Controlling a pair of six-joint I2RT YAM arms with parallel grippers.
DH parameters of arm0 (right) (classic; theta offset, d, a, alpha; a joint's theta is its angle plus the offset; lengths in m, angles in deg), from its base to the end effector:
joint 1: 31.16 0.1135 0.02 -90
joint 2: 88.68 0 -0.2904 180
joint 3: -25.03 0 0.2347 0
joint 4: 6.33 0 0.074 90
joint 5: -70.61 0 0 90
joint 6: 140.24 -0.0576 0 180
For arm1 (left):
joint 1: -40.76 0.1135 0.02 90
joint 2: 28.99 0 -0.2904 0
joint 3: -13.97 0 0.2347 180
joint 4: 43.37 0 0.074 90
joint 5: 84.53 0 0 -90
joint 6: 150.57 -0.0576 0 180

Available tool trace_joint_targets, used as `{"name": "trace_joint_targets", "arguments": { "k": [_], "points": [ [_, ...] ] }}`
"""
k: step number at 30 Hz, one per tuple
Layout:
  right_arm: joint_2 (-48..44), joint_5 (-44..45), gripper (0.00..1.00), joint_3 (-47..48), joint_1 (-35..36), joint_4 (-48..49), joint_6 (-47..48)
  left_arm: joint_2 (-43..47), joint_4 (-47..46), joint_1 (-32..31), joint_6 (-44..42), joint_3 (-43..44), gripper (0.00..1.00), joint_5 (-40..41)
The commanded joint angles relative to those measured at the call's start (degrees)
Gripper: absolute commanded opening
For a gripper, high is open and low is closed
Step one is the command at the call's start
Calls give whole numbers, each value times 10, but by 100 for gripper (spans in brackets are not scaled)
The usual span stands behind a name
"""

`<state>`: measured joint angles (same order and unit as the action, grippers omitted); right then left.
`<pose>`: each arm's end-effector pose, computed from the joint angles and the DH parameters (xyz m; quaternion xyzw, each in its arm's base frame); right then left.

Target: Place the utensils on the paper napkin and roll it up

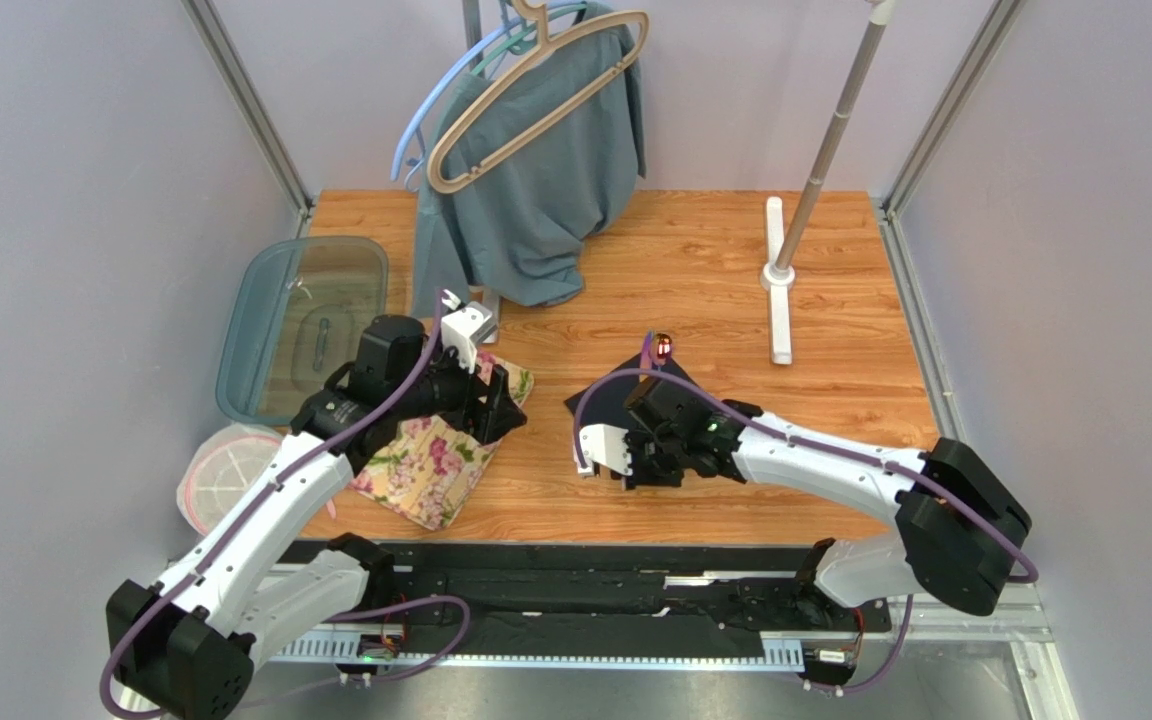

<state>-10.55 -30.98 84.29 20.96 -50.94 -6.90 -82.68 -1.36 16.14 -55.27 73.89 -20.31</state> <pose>0.1386 0.1970 0.2051 -0.7322 0.6342 0.1155 0.2200 0.1563 -0.0992 0.2994 0.2458 0.8383 -0.3065 0.3779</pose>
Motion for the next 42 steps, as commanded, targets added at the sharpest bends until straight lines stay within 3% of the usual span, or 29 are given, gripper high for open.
{"name": "trace_joint_targets", "arguments": {
  "k": [1,10,17,21,29,35,37,42],
  "points": [
    [-5,-23,0,27,-19,-25,13,33,-22,11,-3,-10,91,-16],
    [47,-49,0,71,-85,-34,55,111,-54,19,-52,-52,95,-21],
    [102,-69,2,124,-121,-47,90,157,-49,18,-204,-86,95,-139],
    [137,-68,6,157,-133,-54,95,139,-49,5,-275,-96,94,-165],
    [172,-60,11,191,-152,-55,84,68,-98,-112,-418,-97,75,-77],
    [178,-63,19,202,-166,-54,62,-3,-180,-176,-479,-102,72,-45],
    [177,-65,22,203,-170,-55,54,-33,-205,-198,-497,-100,61,-36],
    [185,-68,22,206,-174,-56,33,-117,-254,-242,-507,-78,47,-26]
  ]
}}
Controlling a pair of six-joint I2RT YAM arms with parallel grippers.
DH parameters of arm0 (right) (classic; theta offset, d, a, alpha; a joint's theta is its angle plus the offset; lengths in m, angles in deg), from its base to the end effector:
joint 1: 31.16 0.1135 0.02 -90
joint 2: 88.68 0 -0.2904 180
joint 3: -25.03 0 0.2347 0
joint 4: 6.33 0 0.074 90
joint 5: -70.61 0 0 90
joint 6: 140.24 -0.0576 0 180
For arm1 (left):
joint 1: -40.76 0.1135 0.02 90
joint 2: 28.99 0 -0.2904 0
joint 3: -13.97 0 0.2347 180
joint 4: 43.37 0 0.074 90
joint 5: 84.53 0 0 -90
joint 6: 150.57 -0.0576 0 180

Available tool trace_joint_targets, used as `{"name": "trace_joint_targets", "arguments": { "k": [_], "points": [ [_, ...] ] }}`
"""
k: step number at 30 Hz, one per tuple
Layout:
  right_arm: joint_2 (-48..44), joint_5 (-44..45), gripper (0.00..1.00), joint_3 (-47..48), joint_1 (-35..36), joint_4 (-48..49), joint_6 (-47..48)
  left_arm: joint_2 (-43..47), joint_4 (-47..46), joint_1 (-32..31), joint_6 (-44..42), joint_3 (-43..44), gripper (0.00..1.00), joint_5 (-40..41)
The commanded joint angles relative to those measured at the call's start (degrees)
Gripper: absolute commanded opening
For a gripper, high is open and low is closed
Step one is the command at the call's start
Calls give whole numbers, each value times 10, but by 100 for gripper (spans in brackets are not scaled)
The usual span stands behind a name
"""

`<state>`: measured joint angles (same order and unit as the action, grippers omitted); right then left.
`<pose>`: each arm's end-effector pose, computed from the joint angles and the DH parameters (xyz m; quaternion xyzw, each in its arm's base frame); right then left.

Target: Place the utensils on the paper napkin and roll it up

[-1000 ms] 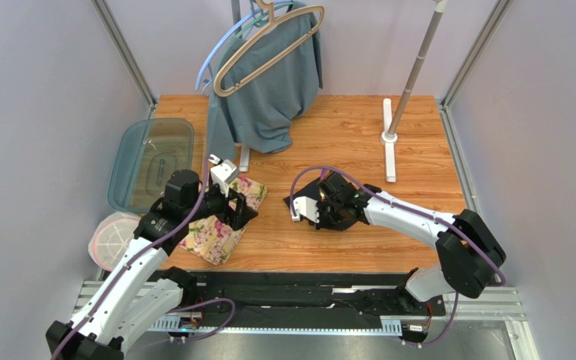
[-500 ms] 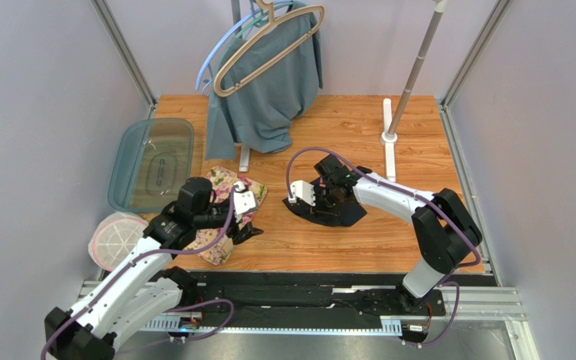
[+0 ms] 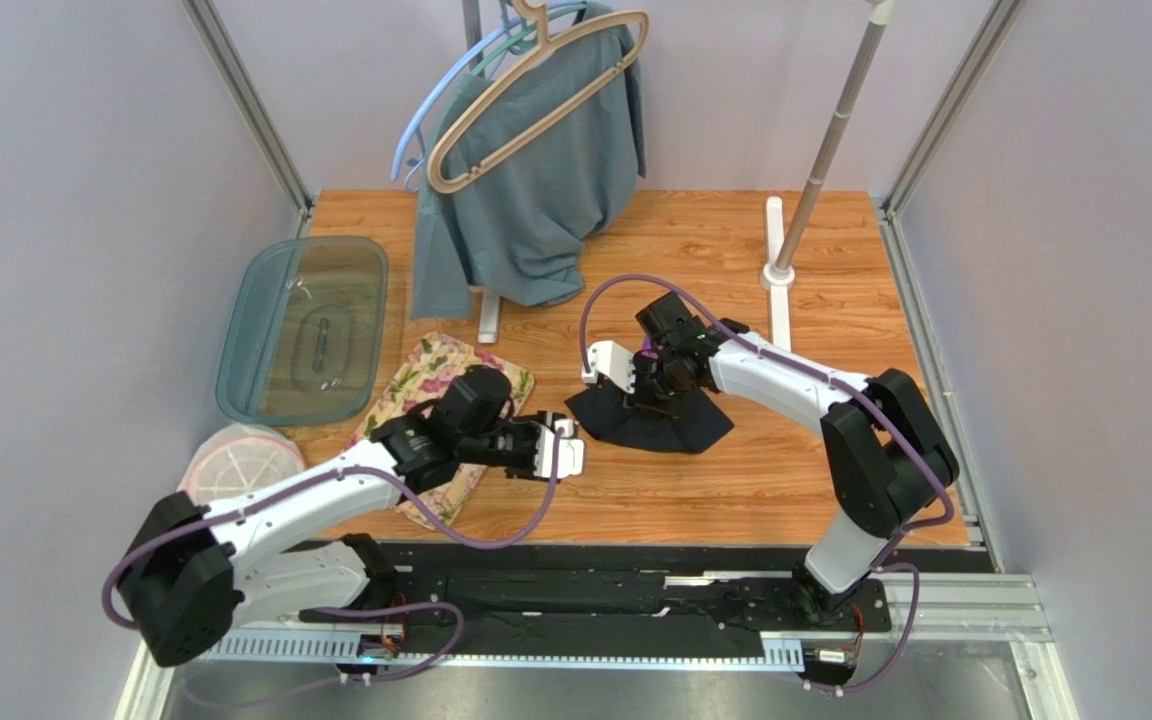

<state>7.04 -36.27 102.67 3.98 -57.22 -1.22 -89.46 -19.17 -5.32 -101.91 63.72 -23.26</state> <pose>0.2507 0.1969 0.2091 -0.6717 0.7039 0.1214 0.1966 0.1254 -0.1702 0.2512 0.6765 0.5416 -0.2383 0.4384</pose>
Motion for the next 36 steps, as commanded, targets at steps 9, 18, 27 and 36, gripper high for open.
{"name": "trace_joint_targets", "arguments": {
  "k": [9,18,27,36],
  "points": [
    [25,-6,22,31,-11,16,-56,-188,-134,-81,-65,65,33,24],
    [46,8,24,51,-15,18,-94,-293,-190,-92,-82,110,14,88],
    [49,-10,29,90,-25,-11,-144,-359,-221,-98,-92,132,11,136],
    [35,-88,29,154,-106,-116,-267,-381,-200,-98,-74,145,9,156]
  ]
}}
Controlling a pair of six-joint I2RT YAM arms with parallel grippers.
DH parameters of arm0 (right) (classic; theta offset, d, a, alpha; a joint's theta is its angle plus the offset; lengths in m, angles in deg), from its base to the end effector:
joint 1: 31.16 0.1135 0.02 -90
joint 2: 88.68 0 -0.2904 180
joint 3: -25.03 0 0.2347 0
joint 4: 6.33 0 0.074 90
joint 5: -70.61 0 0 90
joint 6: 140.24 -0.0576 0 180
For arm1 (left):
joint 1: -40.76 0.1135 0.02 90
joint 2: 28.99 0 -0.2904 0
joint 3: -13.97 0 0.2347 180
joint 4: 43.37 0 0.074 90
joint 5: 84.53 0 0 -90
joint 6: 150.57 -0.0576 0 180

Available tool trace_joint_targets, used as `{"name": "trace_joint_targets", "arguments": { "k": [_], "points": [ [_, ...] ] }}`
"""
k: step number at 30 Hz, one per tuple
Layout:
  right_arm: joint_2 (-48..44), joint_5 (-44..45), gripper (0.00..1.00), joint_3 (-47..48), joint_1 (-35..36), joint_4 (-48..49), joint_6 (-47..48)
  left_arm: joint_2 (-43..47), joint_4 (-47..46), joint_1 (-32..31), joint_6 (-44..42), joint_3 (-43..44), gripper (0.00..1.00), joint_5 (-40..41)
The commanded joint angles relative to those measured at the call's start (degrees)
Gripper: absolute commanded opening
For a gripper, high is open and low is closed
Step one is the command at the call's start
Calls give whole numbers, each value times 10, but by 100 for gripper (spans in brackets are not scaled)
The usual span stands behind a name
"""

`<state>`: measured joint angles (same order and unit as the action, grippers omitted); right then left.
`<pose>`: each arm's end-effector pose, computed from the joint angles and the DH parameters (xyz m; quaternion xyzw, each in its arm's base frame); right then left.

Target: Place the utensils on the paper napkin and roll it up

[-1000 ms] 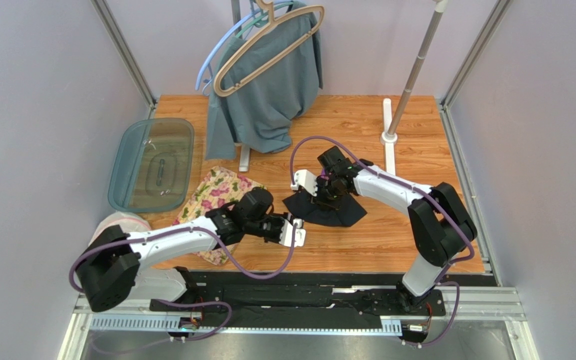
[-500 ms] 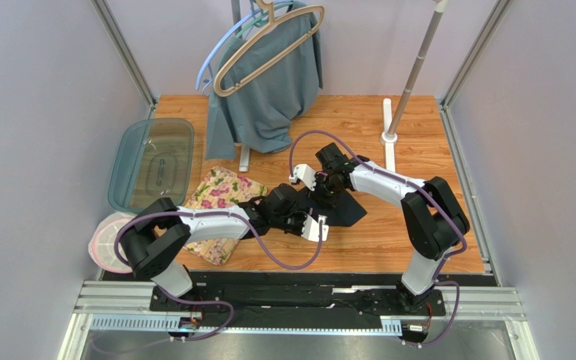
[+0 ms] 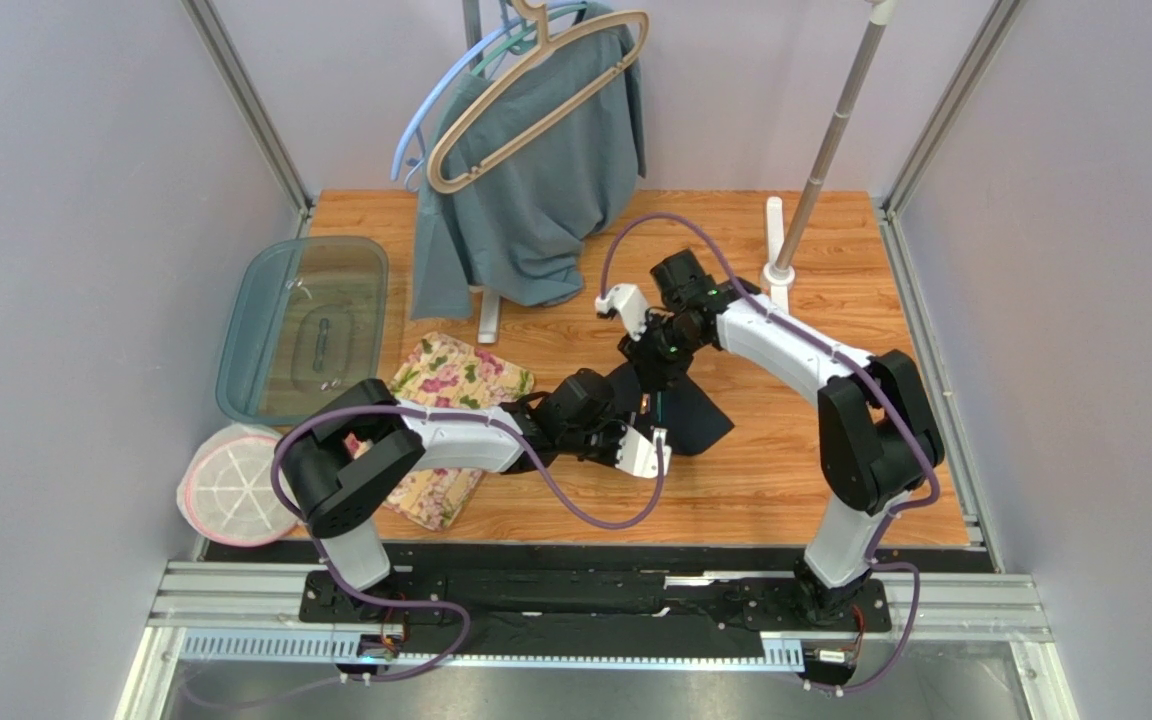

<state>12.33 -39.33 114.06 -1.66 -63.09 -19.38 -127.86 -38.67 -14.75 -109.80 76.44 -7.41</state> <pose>0.2963 0.1902 0.2304 -0.5142 0.8207 0.1680 0.1837 0.1886 -0.2972 0.1756 0.7447 0.5155 -0.1245 0.4051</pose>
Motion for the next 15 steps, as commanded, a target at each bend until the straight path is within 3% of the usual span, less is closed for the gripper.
{"name": "trace_joint_targets", "arguments": {
  "k": [1,5,15],
  "points": [
    [-23,-83,29,41,-59,-74,-112,3,-3,-5,13,18,9,-3],
    [-46,-148,27,9,-113,-93,-179,0,21,-5,41,34,9,-4],
    [-53,-293,35,-106,-206,-67,-296,0,127,-1,148,89,10,-28]
  ]
}}
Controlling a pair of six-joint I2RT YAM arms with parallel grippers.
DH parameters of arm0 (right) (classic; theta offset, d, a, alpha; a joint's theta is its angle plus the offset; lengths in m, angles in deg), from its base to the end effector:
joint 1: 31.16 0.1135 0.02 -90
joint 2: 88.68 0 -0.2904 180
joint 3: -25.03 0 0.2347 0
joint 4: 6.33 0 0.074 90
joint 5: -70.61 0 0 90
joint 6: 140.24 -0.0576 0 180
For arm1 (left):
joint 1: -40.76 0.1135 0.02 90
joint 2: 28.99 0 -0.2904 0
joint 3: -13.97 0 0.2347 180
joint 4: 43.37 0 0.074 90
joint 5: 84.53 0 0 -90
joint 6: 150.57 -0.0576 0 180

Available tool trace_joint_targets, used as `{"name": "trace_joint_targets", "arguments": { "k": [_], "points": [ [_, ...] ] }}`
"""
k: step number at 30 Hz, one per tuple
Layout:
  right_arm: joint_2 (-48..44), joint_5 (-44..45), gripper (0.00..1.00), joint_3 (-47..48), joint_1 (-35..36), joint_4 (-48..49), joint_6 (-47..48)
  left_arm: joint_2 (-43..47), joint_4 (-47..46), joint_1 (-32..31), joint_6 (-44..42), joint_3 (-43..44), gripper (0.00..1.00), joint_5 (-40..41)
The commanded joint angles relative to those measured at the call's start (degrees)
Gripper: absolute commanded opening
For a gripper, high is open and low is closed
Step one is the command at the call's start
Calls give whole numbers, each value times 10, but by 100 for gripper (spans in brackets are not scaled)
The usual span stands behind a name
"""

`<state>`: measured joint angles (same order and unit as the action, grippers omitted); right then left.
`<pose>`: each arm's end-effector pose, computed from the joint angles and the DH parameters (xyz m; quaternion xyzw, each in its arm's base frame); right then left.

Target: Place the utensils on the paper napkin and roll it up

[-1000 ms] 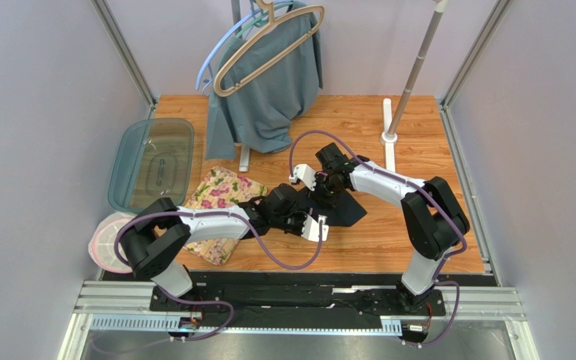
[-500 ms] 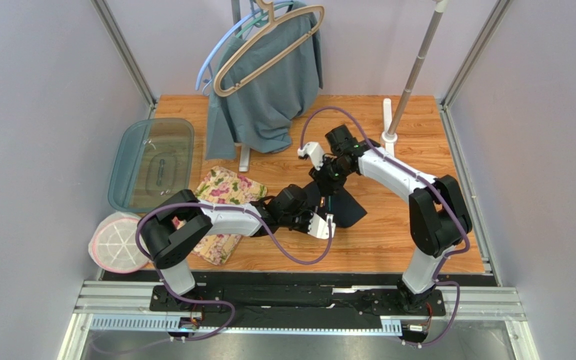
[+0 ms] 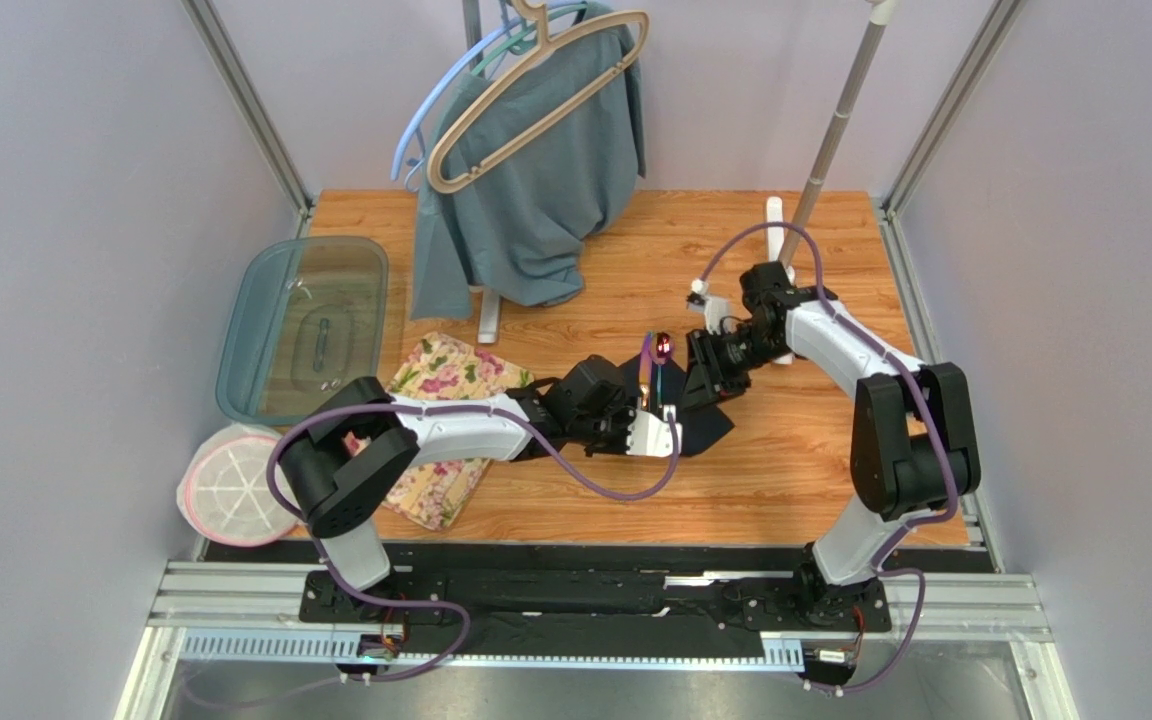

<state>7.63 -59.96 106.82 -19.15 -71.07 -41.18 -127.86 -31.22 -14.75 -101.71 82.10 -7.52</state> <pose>0.2867 0.0993 0.2276 -0.2026 0.9122 0.3473 0.0789 0.1942 -0.3056 0.1919 0.7104 0.5718 -0.1525 0.3810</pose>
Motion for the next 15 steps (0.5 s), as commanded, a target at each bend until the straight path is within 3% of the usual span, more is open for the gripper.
{"name": "trace_joint_targets", "arguments": {
  "k": [1,8,15],
  "points": [
    [-3,-103,35,-37,-37,16,-84,-1,61,0,78,39,10,-31],
    [-6,-138,30,-91,-56,40,-120,-39,164,20,198,128,13,-67],
    [-35,-96,42,-144,-55,139,-155,-83,209,60,315,180,14,-104]
  ]
}}
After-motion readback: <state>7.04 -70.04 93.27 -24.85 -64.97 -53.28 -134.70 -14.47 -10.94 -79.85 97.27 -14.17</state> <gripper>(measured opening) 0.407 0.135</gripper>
